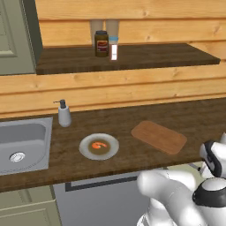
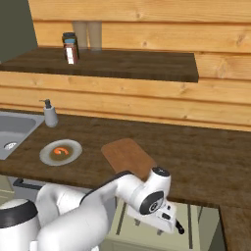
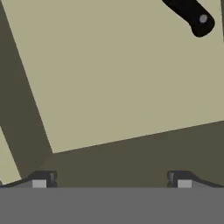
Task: Pick up the knife from the drawer and place it on the cutting board. Then place the meat from the plate to the cutting board.
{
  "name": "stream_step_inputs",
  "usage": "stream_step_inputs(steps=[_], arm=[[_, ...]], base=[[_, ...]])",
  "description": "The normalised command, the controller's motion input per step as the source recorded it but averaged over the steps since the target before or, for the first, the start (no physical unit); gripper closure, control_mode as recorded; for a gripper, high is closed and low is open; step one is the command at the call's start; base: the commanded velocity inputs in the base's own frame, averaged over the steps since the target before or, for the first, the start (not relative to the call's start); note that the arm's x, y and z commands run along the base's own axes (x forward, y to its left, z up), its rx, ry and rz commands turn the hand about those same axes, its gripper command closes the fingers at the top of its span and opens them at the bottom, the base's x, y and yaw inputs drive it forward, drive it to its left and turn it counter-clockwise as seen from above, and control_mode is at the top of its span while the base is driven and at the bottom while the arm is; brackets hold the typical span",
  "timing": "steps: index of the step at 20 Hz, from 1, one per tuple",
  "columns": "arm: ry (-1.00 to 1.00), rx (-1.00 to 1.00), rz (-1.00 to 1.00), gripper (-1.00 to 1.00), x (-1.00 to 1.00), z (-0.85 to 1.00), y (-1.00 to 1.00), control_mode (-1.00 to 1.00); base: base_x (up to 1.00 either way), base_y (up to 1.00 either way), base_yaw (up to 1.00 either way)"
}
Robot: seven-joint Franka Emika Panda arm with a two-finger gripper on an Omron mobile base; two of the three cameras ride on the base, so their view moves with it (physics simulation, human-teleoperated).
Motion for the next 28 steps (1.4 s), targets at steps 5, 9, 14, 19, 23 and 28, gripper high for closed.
stream_step_inputs(steps=[5,9,14,19,23,28], arm=[[0.26,0.01,0.05,-1.00,0.22,-0.47,-0.07,-1.00],[0.02,0.09,0.07,-1.00,0.00,-0.36,-0.16,-1.00],[0.00,0.07,0.05,-1.00,-0.01,-0.50,-0.14,-1.00],[0.05,0.02,0.01,-1.00,-0.17,-0.41,-0.02,-1.00],[0.08,0.02,0.03,-1.00,-0.47,-0.10,0.00,-1.00],[0.11,0.03,0.04,-1.00,-0.61,-0.03,0.00,-1.00]], base=[[0.00,0.00,0.00],[0.00,0.00,0.00],[0.00,0.00,0.00],[0.00,0.00,0.00],[0.00,0.00,0.00],[0.00,0.00,0.00]])
